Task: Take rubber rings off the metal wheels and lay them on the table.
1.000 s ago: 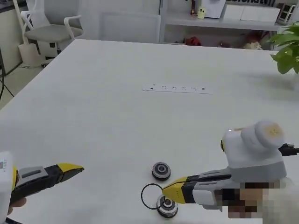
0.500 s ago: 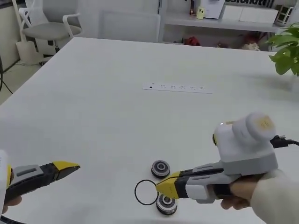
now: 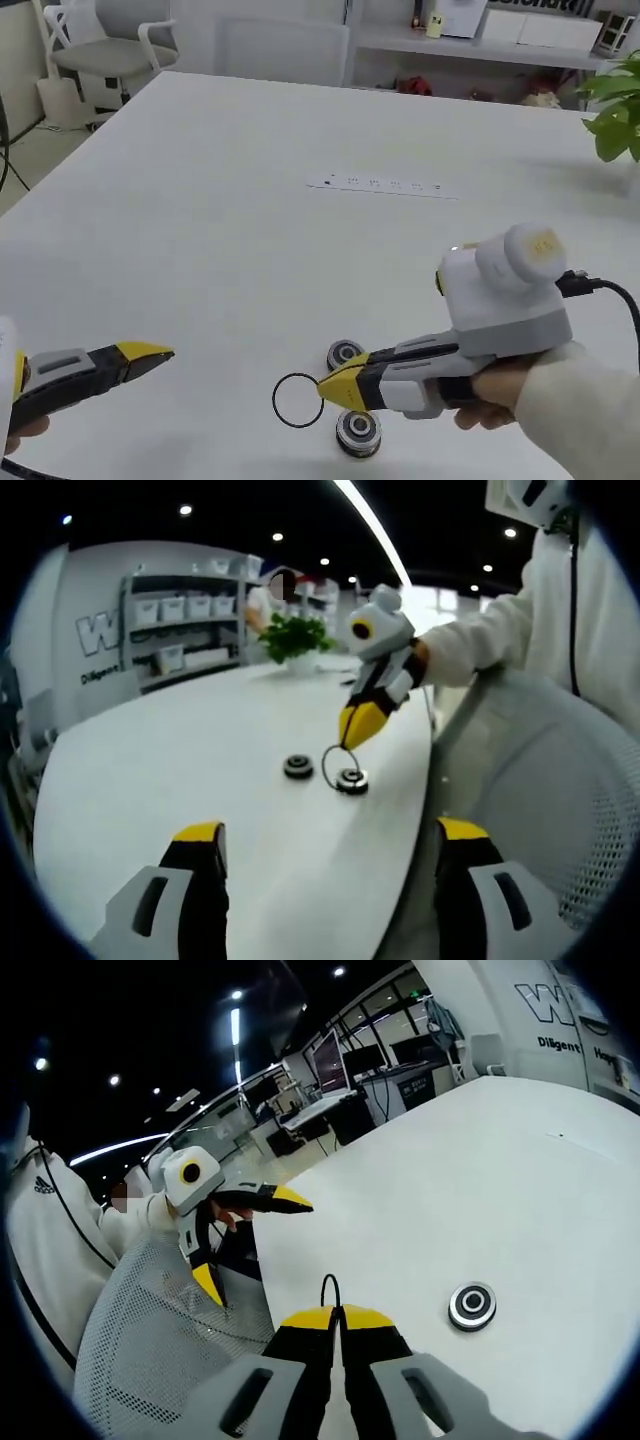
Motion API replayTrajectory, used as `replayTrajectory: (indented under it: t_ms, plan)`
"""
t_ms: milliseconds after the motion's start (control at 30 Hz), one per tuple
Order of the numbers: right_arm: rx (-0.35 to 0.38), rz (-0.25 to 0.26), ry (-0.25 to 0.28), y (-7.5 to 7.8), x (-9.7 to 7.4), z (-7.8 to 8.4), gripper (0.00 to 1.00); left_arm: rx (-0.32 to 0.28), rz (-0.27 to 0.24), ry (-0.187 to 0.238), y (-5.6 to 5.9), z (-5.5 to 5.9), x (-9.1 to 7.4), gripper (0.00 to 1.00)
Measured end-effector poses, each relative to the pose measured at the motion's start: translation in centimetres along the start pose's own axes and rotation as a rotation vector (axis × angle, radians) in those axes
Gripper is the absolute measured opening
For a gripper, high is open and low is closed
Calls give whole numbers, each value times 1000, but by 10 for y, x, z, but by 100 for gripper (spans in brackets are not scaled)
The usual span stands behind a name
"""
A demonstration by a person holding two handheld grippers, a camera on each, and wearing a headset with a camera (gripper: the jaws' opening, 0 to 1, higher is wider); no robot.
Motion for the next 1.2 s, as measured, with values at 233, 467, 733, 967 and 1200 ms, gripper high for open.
replayTrajectory:
  t_ms: [233,467,733,967,1200]
  plan:
    - [11,1,-26,4,9,3,0,-10,2,12,-1,0,2,87]
    - [18,1,-45,8,19,6,0,-17,7,19,-2,1,3,87]
    - [44,3,-82,14,29,16,0,-28,0,17,-4,6,4,87]
    - [55,12,-92,18,35,20,0,-33,-2,13,-3,7,4,86]
    - [68,27,-108,23,38,29,0,-23,-2,3,-1,8,5,86]
Point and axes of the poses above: the centre of the closed fingertips' face, and the gripper's own axes: x roughly forward along the fingers, y roughly to its right, z roughly out of its underside, the point moved 7 cm from there along -x, roughly backward along the fingers, and after that the axes turned 5 degrees about x, right-handed, at the moved point
